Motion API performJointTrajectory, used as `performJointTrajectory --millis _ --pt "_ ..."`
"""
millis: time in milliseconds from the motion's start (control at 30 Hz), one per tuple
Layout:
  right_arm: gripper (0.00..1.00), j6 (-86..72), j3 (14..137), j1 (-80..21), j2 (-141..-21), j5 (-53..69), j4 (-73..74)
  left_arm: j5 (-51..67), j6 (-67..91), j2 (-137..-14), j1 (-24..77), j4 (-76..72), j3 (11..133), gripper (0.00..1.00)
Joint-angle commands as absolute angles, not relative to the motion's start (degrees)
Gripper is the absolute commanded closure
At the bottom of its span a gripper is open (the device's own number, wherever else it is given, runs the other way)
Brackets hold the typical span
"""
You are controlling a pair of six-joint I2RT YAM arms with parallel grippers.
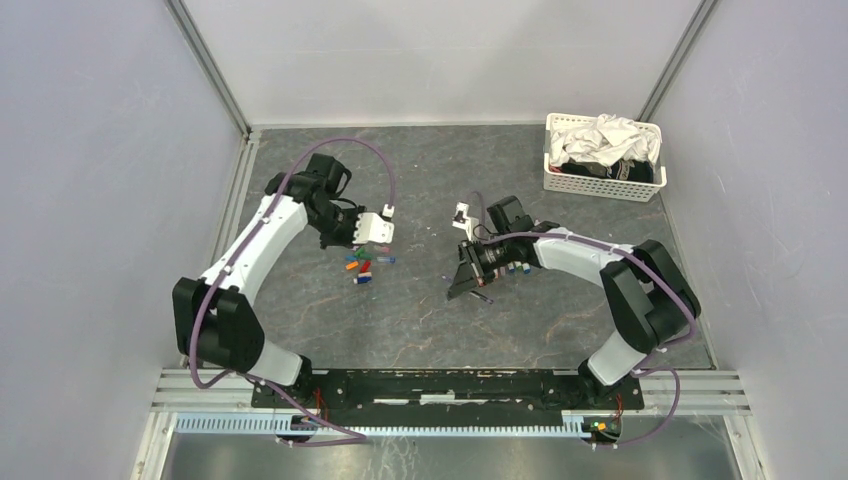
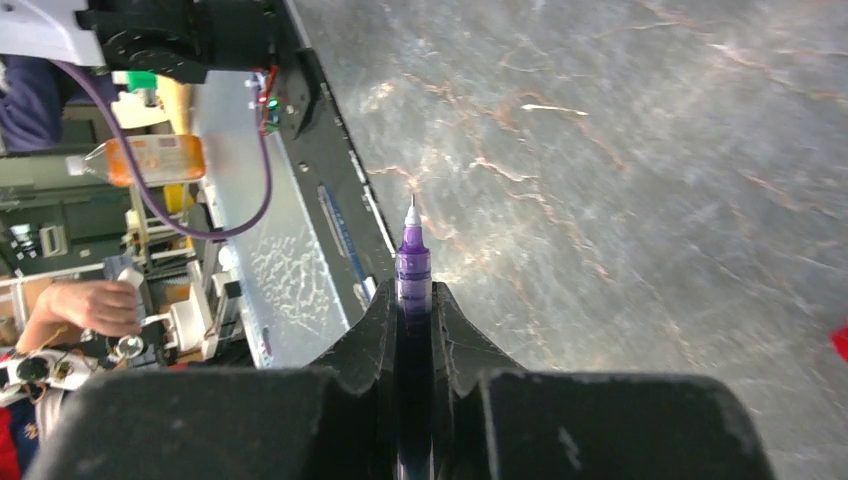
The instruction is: Open the pen caps
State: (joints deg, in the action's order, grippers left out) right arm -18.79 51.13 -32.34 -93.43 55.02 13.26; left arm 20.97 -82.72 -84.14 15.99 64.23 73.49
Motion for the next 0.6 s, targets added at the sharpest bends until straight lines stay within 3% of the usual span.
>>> performJointTrajectory --millis 0,133,333,433,567 --pt "1.00 -14.14 53.76 -30.77 -91.58 50.62 14.97 24.79 -82.03 -84.81 18.79 63.03 72.52 0.98" --pt "1.00 -11.63 59.74 -30.26 -93.79 43.31 19.49 28.35 -75.50 -84.19 21.95 57.01 66.55 0.98" --pt "0.99 -11.94 64.78 -29.99 -96.87 14.02 19.08 28.02 -66.33 -88.41 23.79 45.82 58.16 0.89" --pt "0.93 -12.61 64.26 -30.04 -98.09 7.93 15.53 25.22 -63.57 -90.70 23.84 41.01 56.22 0.84" --pt "0.92 -13.15 63.06 -30.13 -99.69 3.25 11.41 23.10 -61.37 -92.32 23.84 37.41 55.29 0.79"
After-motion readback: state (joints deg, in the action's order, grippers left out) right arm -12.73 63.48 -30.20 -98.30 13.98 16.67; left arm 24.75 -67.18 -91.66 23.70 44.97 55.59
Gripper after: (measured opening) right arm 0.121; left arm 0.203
